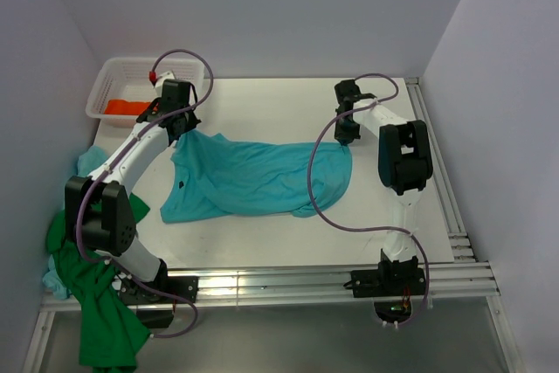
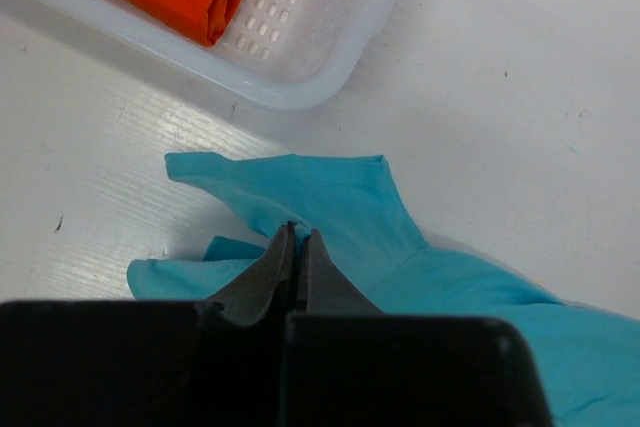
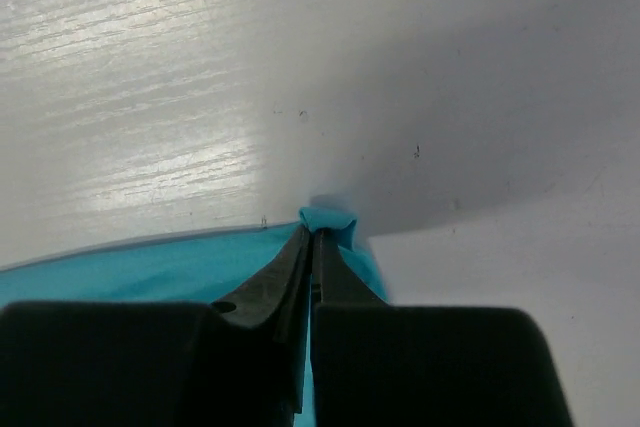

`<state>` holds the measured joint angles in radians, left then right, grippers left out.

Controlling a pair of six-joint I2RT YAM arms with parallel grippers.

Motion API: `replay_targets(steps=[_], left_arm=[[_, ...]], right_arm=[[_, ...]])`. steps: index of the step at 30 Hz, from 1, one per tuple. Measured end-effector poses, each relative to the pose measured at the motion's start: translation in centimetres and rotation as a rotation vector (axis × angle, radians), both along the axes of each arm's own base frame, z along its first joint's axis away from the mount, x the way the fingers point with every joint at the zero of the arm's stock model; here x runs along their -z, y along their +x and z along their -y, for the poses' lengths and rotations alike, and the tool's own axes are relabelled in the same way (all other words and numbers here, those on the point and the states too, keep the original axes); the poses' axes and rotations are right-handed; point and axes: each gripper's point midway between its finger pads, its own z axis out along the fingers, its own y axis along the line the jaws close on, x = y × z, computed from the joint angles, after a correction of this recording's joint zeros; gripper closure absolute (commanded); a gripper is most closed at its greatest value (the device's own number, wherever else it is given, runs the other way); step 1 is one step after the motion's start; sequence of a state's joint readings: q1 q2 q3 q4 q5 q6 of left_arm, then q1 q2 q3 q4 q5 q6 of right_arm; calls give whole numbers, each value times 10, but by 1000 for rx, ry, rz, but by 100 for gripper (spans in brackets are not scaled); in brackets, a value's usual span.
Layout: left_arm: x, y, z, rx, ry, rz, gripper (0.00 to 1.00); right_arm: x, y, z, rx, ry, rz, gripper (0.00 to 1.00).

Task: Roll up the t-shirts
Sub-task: Flatten the tshirt

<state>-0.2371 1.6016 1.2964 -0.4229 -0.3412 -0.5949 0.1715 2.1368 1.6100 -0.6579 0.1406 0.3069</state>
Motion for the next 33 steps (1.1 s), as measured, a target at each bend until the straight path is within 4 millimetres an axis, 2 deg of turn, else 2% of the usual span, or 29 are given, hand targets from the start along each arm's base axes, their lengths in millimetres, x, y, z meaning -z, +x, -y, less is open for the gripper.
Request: replay_targets(steps=[7,11,14,18,21,24,26,29,33], left_arm=[[-5,6,9,34,-32,28,100],[-8,13,18,64,-63,54,100],[-13,16,22,79,-76,66,100],[-38,15,28,99,-95,119,100],[-77,1,28,112,-115,198,100],[-135,-24,26,128,-145,327,100],[-177,-47,22,140,-169,431,100],[-240,-94,14,165,-210,602,100],[-293,-154,4,202,-250,768,100]], right_arm=[[-2,0,5,48,22,23,100],[-21,5,21,122,55,80,100],[-60,7,33,167,88,171,100],[-138,12,37,171,148,365,100],[-194,2,29,143,210,499,100],[-246,-21,18,98,281,622,100],[-272,-41,12,70,321,685,100],[-312,-76,7,30,368,781,100],[-369,-133,4,-23,408,936,100]])
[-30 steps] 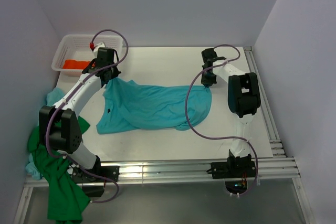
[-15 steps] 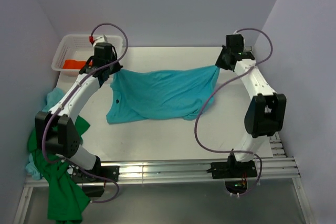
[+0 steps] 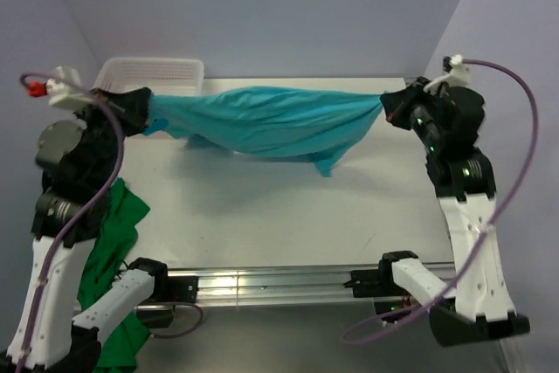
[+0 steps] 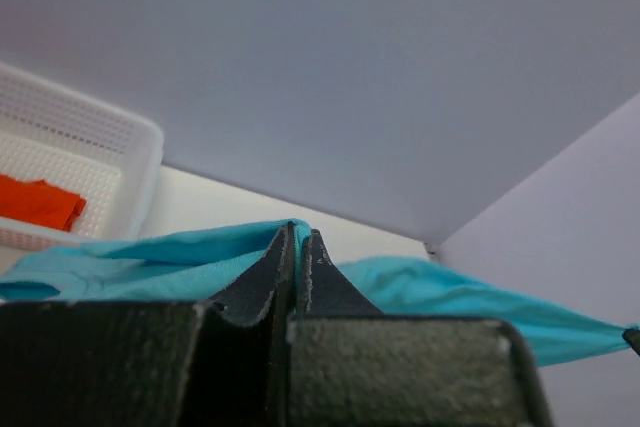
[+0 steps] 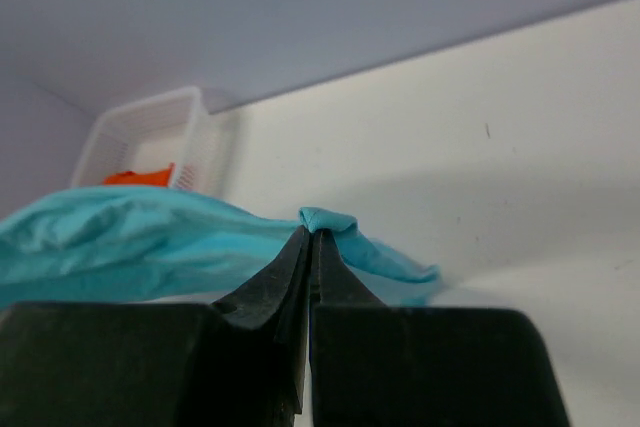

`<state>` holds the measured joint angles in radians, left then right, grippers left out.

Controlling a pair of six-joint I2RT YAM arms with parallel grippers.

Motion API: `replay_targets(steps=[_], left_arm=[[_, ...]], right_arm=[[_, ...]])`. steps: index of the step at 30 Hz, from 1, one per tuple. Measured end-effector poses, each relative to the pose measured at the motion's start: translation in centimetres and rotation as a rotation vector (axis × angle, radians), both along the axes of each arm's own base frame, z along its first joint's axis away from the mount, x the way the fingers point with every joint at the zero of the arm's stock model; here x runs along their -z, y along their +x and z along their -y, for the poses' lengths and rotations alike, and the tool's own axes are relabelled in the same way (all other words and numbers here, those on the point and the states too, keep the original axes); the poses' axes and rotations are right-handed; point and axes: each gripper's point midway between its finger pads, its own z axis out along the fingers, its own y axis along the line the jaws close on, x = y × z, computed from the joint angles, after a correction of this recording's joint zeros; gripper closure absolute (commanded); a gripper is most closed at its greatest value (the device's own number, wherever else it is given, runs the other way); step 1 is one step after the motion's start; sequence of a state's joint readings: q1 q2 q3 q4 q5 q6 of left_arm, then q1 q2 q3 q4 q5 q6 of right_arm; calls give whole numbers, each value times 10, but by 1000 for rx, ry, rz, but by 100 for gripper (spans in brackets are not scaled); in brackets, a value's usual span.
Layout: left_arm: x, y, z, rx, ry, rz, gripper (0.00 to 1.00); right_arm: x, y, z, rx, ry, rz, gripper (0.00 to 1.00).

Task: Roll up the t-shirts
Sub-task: Flatten the tshirt

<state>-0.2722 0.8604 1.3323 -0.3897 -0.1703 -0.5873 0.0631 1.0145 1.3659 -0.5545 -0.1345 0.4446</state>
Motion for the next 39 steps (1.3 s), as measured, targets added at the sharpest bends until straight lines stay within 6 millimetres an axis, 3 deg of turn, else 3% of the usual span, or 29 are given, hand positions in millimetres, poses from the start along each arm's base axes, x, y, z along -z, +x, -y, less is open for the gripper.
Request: replay_targets(steps=[4,8,12,16,19,23,27,31,35,39], left_arm=[[-29,-52,-8,36,-27,114,100],[-41,-81,-10,67,-40,166,100],[-50,-85,-6,96,-43,159,100],[-53,-73,2,120,-49,140,100],[-44,-55,9,130,-42,97,100],[-12,-21,20,136,-31,28,100],[46,23,32,133,-10,-89,100],[121,70,45,127,10,-234,100],[192,113,56,114,37,-367,100],[226,157,66,106,52,-419,100]], right_arm=[[-47,-70,-1,-29,18,162,100],[-90,-136,2,-34,29,299,100],[-133,-183,10,-6,34,401,100],[-149,-198,19,37,33,411,100],[-131,-183,22,65,27,340,100],[-65,-132,23,93,16,129,100],[8,-85,22,115,8,-92,100],[62,-48,24,148,8,-226,100],[93,-18,35,195,31,-297,100],[110,37,57,260,73,-328,100]])
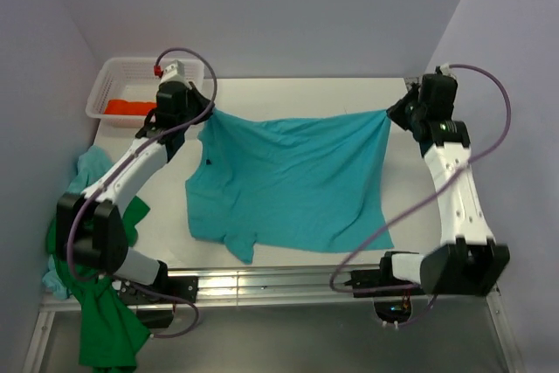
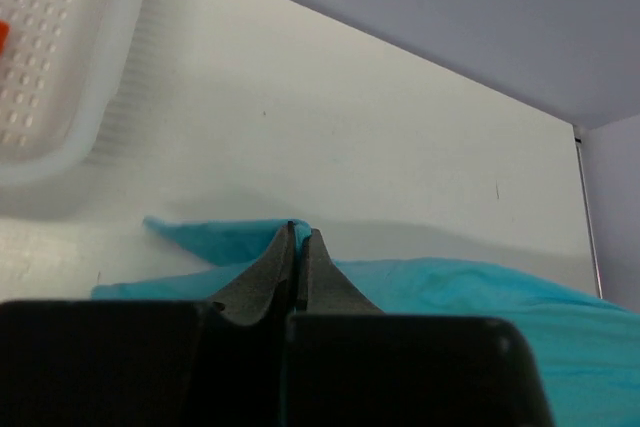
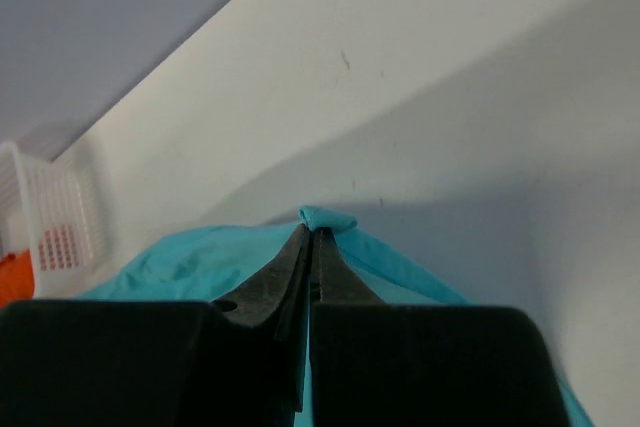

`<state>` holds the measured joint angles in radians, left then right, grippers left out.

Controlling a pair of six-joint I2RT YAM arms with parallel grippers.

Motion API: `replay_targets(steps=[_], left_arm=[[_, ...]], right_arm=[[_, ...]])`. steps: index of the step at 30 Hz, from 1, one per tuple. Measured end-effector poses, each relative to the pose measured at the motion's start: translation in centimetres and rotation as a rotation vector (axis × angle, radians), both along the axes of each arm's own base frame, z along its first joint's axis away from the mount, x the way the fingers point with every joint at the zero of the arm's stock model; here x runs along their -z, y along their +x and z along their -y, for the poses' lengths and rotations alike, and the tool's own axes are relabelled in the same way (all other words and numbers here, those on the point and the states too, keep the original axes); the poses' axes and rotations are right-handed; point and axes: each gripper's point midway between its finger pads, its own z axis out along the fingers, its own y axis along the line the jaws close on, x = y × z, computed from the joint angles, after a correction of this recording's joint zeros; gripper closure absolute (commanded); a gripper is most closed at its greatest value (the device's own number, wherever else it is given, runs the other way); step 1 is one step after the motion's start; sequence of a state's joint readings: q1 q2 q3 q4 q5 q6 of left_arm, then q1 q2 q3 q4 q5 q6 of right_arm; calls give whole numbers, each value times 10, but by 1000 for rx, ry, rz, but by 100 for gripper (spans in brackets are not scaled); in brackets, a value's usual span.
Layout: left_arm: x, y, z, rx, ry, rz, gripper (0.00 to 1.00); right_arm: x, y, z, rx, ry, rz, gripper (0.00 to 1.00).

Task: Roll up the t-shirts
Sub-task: Flatten the tshirt

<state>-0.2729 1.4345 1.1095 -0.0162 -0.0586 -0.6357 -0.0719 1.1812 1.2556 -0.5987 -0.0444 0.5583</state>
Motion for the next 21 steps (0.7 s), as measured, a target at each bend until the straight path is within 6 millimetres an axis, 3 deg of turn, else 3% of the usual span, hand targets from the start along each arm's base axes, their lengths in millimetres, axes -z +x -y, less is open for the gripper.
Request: replay_targets(steps=[1,2,3,4,5,6,7,10,13,15,18,21], left_arm=[[2,14,3,0,2,2,100],[4,29,7,-1,5,0,100],[1,45,11,-1,3,14,93],[-3,63,15,-1,2,35,54],[-2,81,19,2,9,41,40],[-4,96,22,5,6,46,34],[-6,115,27,7,6,55,20],[-10,146,34,14,12,72,17],[0,139,33,17,29,29,17],[6,121,31,22,37,-12,17],[13,72,26,22,36,-83,19],[10,7,16,0,14,-120,19]], right_arm=[[7,20,6,14,8,-13,97],[14,39,11,29,18,-23,83],[22,56,15,40,32,-35,61],[32,73,19,54,45,-47,24],[42,86,22,62,52,-62,13],[51,98,24,65,57,-86,10],[58,111,26,68,61,-100,9],[61,135,28,61,64,-101,10],[56,130,28,53,57,-88,14],[56,111,26,47,47,-92,20],[62,72,22,46,39,-99,25],[83,24,18,51,35,-122,26]])
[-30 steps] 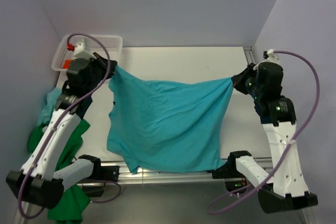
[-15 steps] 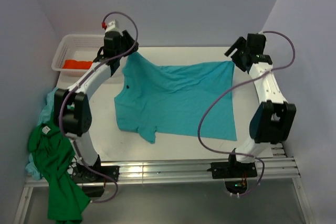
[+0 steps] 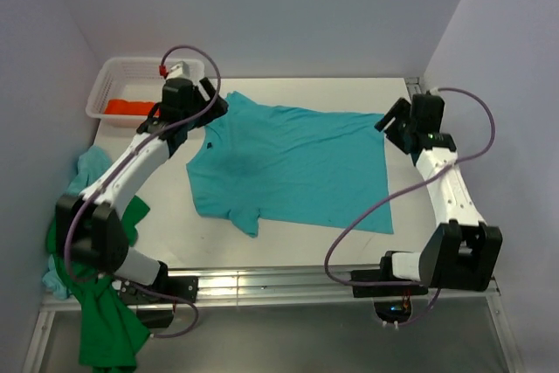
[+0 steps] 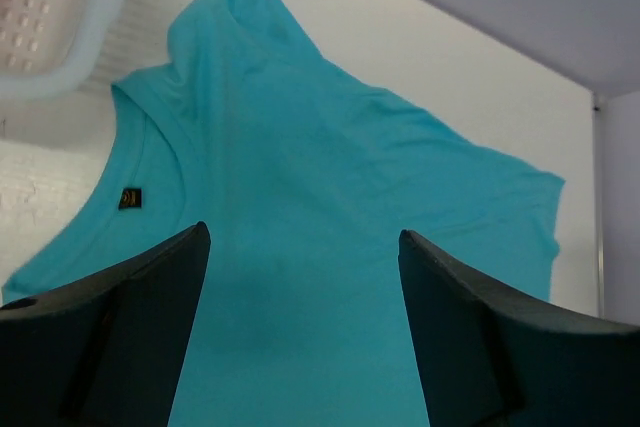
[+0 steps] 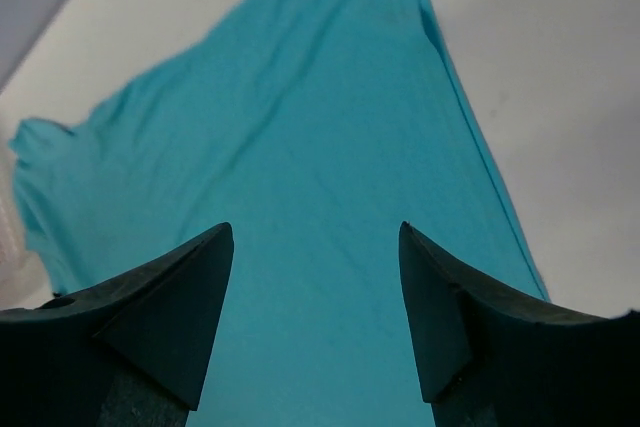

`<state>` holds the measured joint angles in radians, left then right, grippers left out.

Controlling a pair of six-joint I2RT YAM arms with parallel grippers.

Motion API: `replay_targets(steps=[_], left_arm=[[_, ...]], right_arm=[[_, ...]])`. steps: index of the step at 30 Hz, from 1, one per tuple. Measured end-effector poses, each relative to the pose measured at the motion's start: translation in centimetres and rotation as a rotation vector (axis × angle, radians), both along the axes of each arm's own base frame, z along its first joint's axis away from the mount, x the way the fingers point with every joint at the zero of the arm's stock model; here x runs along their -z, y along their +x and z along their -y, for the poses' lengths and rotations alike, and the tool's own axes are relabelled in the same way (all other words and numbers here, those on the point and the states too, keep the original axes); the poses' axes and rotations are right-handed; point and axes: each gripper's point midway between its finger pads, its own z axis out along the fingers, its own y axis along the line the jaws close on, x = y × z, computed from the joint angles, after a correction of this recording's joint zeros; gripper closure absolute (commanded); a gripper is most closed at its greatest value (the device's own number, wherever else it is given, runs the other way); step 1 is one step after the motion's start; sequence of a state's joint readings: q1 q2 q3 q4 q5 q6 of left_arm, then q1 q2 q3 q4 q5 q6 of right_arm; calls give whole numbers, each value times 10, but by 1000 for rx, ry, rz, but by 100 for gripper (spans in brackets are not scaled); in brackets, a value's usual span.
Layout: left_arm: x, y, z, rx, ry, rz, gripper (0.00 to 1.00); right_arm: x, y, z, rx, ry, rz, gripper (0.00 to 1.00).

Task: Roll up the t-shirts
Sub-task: Flatten the tshirt, then fold the tshirt

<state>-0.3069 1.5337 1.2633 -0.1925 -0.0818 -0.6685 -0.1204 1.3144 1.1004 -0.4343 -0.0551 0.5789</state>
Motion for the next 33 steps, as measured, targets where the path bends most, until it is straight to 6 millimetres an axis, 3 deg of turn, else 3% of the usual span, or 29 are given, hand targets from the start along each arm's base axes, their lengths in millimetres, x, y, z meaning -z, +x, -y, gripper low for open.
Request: replay_targets(steps=[3,6,8,11,13,17,24,30,33], left_arm=[[-7,-55,-10,-15,-25,7,19],[0,-92,-23,-44,-41,-3,20],[19,-109,-32,-68,-34,-45,22],[64,-132,-41,-100,-11,-174,24],[95,-149,-46,-119,4,-272,24],[132,-176,-55,-163,12,-403,27],[157,-204,-61,-209,-6,-493,29],[164,-204,-61,-225,-11,-516,31],[179,-203,-60,-228,11,-562,44]], right_arm=[[33,-44,-5,6,2,-57,26],[60,-80,-14,1,5,-102,26],[72,-99,-22,-6,6,-113,27],[81,-121,-28,9,18,-130,27],[85,-131,-25,37,21,-152,28],[96,-144,-26,65,36,-193,31],[129,-161,-29,124,89,-303,36],[158,-177,-27,179,96,-393,37],[163,-176,-24,189,85,-408,38]])
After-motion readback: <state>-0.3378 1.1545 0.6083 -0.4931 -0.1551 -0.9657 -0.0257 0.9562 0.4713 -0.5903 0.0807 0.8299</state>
